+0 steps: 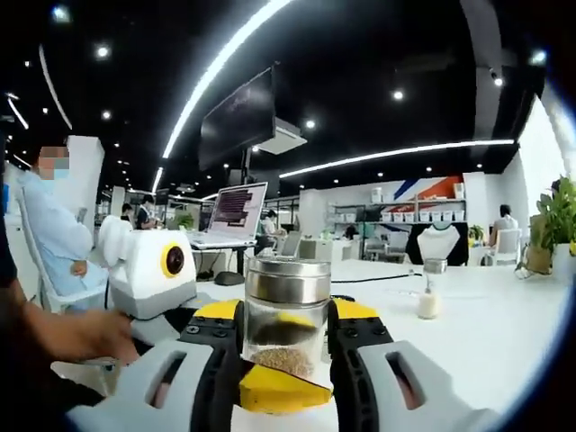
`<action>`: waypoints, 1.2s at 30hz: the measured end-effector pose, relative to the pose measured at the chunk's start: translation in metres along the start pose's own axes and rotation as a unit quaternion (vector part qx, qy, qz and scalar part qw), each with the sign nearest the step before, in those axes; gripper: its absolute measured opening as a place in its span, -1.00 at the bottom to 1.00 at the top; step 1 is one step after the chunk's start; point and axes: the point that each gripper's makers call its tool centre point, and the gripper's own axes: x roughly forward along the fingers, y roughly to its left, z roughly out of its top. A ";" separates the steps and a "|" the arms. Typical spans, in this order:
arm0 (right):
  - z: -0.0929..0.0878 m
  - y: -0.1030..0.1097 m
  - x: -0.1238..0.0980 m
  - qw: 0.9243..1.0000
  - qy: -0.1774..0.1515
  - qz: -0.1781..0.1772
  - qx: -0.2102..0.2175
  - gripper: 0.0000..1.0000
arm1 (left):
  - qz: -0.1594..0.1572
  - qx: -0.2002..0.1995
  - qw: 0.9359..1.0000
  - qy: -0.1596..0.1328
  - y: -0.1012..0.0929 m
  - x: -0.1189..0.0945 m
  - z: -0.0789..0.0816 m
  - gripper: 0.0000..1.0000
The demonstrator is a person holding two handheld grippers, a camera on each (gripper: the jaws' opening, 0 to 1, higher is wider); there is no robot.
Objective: Rotate the seasoning bottle until the label or dispensing opening points toward the visible target arrow and the bottle remains upright within the marked orientation range
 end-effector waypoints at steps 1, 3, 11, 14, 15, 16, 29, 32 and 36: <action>0.001 0.002 -0.002 1.000 -0.005 0.018 0.014 -0.31 | -0.013 0.002 1.000 -0.003 -0.003 -0.002 0.001 -0.03; 0.003 0.003 -0.003 0.999 -0.010 0.033 0.026 -0.31 | -0.027 0.000 1.000 -0.010 -0.005 -0.005 0.004 -0.05; -0.007 0.005 0.004 0.992 0.034 0.014 -0.118 -0.29 | 0.060 0.072 0.995 0.042 0.013 -0.003 -0.007 -0.08; -0.010 0.004 0.008 0.989 0.038 -0.005 -0.142 -0.27 | 0.121 0.114 0.984 0.062 0.023 0.000 -0.010 -0.08; -0.008 0.002 0.009 0.991 0.030 -0.016 -0.131 -0.27 | 0.133 0.114 0.983 0.053 0.023 0.001 -0.006 -0.08; -0.005 -0.001 0.008 0.994 0.018 -0.028 -0.103 -0.26 | 0.138 0.108 0.984 0.043 0.021 0.001 -0.003 -0.08; 0.008 -0.013 -0.001 0.998 -0.014 -0.052 -0.026 -0.25 | 0.060 0.044 0.997 -0.013 -0.002 0.007 0.011 -0.07; 0.008 -0.008 -0.002 0.999 -0.011 -0.024 -0.033 -0.25 | 0.014 0.027 0.999 -0.011 -0.007 0.003 0.011 -0.08; 0.012 0.002 -0.006 0.999 -0.019 0.022 -0.039 -0.26 | -0.036 0.020 0.999 -0.017 -0.016 -0.004 0.013 -0.11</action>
